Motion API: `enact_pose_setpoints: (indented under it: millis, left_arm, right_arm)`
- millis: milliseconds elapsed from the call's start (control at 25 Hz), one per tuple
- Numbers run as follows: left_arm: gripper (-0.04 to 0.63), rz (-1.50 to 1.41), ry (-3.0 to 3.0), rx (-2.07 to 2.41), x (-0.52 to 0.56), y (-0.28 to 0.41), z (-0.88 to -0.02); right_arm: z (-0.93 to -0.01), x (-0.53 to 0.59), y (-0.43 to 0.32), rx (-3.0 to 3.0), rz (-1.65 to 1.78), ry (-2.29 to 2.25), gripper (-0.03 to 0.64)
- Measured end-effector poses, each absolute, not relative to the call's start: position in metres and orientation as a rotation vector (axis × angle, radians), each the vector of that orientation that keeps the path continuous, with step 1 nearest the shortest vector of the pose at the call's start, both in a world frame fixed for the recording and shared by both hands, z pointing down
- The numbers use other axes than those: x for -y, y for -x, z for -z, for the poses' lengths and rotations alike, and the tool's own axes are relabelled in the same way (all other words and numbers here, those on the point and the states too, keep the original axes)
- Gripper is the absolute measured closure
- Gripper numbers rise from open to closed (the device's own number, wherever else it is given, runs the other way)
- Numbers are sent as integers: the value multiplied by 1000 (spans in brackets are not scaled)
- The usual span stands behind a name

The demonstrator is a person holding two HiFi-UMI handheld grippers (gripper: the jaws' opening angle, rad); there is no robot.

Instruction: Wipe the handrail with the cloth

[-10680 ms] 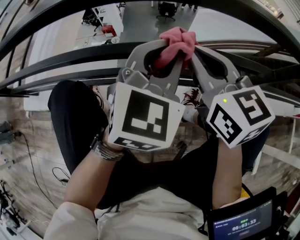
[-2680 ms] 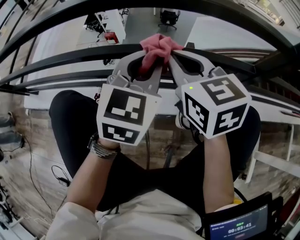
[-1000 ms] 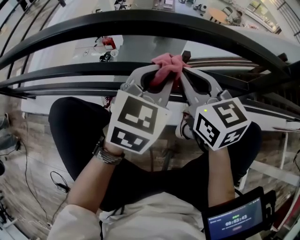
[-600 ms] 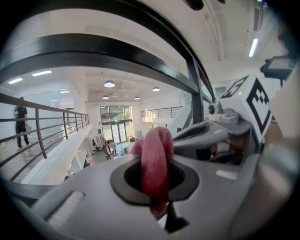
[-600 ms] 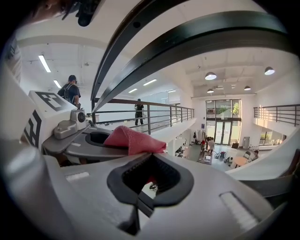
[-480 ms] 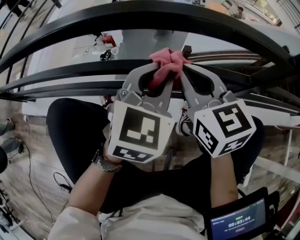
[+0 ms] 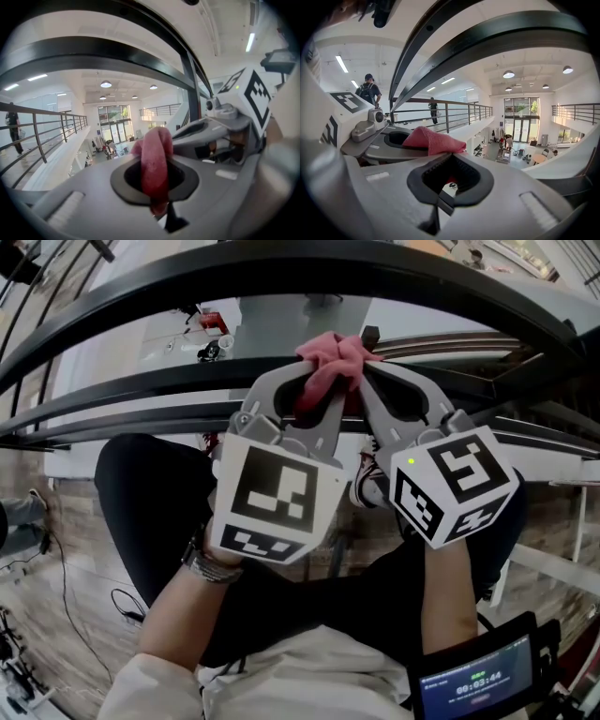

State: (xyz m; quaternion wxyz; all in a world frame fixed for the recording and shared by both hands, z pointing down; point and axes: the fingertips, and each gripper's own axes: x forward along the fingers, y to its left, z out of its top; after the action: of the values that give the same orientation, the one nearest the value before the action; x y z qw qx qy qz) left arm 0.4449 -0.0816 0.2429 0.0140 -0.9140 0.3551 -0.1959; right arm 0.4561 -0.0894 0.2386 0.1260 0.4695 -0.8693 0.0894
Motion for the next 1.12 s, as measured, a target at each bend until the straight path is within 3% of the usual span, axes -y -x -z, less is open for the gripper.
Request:
enact_pose_setpoints:
  millis: [1120]
  left_arm:
    - [566,596,2916,-1018,79,-473,-246]
  right_arm:
    - [-241,88,-485,2529,-298,-1444,615]
